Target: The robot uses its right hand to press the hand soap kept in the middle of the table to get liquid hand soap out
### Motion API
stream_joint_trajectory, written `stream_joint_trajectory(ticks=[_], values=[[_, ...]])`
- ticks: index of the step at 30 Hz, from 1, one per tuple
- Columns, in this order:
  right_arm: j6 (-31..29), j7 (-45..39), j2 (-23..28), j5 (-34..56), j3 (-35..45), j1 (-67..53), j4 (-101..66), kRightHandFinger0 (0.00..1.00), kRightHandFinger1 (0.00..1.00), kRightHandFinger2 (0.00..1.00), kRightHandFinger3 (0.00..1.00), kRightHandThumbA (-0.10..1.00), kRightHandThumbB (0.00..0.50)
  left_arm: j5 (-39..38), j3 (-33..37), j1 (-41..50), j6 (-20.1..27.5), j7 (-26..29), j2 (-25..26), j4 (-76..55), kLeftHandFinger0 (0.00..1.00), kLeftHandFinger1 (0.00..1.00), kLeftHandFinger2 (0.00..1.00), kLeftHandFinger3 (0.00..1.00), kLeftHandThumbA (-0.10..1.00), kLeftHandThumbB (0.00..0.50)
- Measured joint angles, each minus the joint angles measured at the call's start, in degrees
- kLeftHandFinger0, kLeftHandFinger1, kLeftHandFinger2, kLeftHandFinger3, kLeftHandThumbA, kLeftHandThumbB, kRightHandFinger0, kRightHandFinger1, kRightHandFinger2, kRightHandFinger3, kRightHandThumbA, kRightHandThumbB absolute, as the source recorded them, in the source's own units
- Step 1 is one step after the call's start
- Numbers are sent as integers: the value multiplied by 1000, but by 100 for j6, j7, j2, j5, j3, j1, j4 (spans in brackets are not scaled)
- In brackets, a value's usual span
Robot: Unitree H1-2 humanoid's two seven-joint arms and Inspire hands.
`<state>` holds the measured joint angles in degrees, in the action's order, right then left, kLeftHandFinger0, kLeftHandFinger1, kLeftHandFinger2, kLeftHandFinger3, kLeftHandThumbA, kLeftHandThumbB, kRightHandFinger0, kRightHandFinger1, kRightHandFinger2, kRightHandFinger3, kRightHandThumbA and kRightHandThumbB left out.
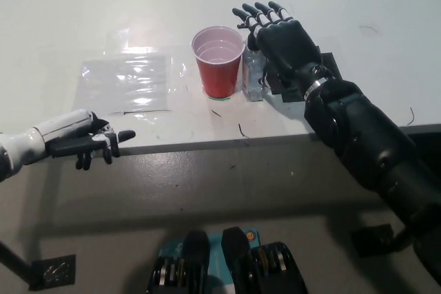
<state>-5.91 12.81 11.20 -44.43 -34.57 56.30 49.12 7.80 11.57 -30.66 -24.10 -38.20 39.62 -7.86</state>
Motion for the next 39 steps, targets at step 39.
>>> stream_joint_trajectory(ticks=[39], values=[[932, -2613, 1064, 643, 1630, -530, -3563, 1000, 1000, 1000, 1000, 1000, 376, -24, -82, 622, -73, -26, 5, -114, 296, 269, 432, 630, 888, 263]])
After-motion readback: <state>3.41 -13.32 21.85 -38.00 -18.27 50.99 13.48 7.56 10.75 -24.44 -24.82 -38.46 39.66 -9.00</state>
